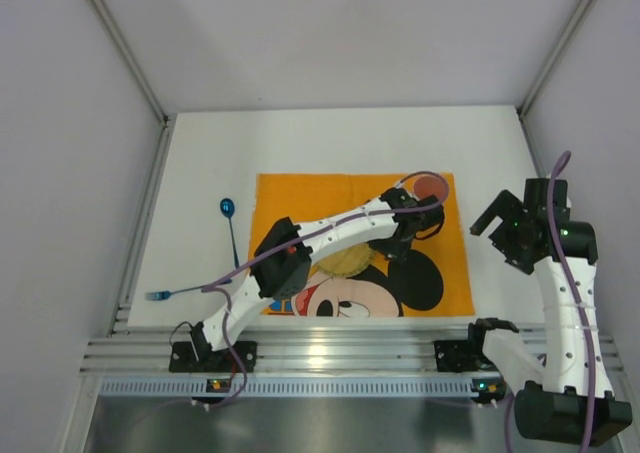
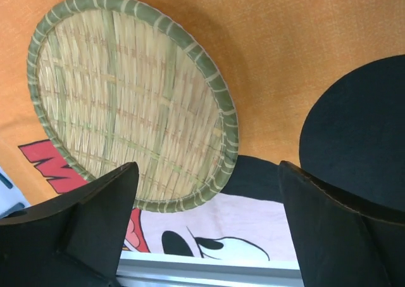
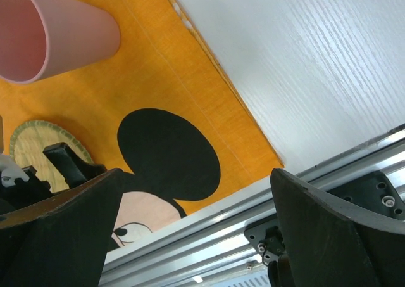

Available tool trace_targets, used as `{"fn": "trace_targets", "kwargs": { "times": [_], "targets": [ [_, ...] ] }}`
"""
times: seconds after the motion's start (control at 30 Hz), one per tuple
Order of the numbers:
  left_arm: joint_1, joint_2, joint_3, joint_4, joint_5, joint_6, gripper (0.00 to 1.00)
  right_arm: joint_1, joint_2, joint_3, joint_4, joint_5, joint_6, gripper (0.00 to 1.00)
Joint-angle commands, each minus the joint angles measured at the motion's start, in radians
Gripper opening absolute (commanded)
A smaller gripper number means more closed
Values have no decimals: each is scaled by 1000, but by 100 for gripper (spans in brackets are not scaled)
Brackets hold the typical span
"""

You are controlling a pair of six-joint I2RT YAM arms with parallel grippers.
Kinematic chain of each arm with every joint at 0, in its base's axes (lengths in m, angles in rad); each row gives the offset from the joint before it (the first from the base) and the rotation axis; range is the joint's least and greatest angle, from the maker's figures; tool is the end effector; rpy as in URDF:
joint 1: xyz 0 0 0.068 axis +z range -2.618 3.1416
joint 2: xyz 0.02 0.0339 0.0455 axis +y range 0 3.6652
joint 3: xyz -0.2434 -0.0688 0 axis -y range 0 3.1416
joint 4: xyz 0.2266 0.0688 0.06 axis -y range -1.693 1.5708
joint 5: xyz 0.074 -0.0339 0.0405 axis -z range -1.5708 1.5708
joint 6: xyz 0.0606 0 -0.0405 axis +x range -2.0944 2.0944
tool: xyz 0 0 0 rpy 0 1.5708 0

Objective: Set the dinner table for one person

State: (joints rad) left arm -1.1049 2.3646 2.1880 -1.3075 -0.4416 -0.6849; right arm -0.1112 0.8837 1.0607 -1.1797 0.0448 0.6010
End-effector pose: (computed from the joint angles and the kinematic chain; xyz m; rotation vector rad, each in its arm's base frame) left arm 0.2200 -0.3800 0.1751 0.5429 2.6747 0.2909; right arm 0.1493 -0.0194 0.2872 0.9142 2.4095 0.1264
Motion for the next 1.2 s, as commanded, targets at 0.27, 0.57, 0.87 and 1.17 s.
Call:
{"fn": "trace_targets", "kwargs": {
  "times": [0.27, 0.57, 0.87, 1.17],
  "targets": [
    [377, -589, -518, 219, 67, 22, 97, 13, -23, 22, -8, -29, -26, 100],
    [830, -795, -1071, 620, 220, 271, 93, 24, 26, 62, 22, -92, -49, 100],
    [1045, -639, -1045, 810, 316, 350, 79, 30, 80, 93, 17, -74, -67, 100],
    [1123, -513, -1059, 869, 422, 352, 48, 30, 129, 105, 15, -20, -64, 100]
  ]
}}
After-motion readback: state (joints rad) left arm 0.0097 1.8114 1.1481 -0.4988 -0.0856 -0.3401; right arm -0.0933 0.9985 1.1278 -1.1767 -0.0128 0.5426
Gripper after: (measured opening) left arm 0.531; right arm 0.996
